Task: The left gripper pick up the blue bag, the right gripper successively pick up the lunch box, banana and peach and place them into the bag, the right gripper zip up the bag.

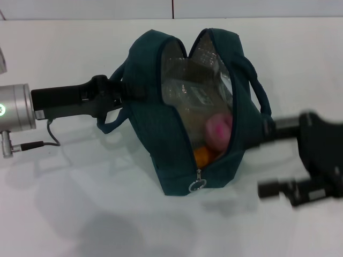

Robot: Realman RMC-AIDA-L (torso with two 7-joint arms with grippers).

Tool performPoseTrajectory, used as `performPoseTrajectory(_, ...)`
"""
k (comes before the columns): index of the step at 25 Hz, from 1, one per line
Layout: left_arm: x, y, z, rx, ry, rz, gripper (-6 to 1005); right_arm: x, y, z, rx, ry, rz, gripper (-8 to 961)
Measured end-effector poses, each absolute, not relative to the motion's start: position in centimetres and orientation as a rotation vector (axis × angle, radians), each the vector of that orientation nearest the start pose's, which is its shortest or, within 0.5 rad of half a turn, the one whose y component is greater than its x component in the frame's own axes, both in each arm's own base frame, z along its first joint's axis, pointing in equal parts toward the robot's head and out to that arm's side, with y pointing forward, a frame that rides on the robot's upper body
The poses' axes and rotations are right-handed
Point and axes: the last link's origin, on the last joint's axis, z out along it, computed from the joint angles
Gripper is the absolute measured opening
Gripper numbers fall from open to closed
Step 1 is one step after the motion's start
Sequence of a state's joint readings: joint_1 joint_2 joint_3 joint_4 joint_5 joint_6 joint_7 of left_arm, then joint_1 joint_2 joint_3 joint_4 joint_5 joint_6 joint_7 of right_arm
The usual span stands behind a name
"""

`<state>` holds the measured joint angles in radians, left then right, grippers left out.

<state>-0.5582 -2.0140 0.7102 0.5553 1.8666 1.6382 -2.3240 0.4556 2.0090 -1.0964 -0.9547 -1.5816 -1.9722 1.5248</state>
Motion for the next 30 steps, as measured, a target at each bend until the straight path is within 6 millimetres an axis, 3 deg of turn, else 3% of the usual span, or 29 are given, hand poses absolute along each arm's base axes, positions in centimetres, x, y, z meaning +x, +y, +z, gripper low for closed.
performPoseTrajectory(6, -25.1, 33.3, 1.5, -2.348, -1.985, -1.023, 51, 22.1, 26.3, 1.0, -3.276, 0.293, 0.817, 694)
performPoseTrajectory(12, -25.1, 33.3, 1.5, -2.347, -1.988, -1.027, 51, 25.1, 26.2, -2.5, -3.204, 0.442, 0.722, 694)
performPoseTrajectory(30, -24.7, 33.5, 1.4, -2.361, -1.978, -1.030, 52, 24.8, 27.3, -5.8, -3.084, 0.547, 0.736, 693)
